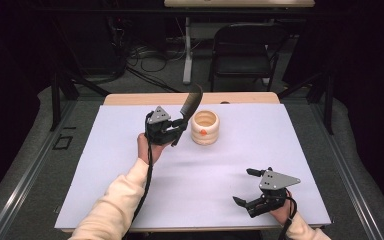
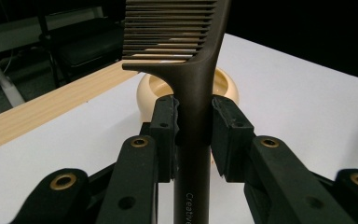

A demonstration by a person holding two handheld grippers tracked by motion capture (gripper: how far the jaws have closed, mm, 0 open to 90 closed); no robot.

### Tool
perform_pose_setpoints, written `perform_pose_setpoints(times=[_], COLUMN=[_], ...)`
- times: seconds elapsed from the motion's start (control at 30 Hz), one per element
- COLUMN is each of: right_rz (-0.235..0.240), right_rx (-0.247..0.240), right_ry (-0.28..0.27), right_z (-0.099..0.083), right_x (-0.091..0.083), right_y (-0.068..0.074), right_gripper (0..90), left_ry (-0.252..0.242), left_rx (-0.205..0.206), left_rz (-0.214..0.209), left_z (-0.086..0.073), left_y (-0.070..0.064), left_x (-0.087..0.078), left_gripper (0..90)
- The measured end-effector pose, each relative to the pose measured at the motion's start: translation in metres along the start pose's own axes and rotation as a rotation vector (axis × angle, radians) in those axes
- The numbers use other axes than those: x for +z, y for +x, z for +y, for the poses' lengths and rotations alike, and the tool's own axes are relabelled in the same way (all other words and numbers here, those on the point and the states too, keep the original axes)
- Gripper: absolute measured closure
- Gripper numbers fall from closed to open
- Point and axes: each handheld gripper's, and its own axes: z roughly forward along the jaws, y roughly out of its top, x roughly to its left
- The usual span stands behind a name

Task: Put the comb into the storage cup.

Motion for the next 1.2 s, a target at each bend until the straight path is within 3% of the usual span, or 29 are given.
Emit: perform_pose_setpoints(times=[0.7, 1.2], right_rz=[0.0, 0.002], right_rx=[0.001, 0.003], right_ry=[0.002, 0.002], right_z=[0.0, 0.0], right_x=[0.0, 0.0], right_y=[0.0, 0.0], right_gripper=[0.0, 0.0], left_ry=[-0.023, -0.048], left_rx=[-0.035, -0.029], left_rz=[0.003, 0.005], left_z=[0.009, 0.024], left_y=[0.004, 0.003], left_x=[0.017, 0.022], left_gripper=[72.0, 72.1])
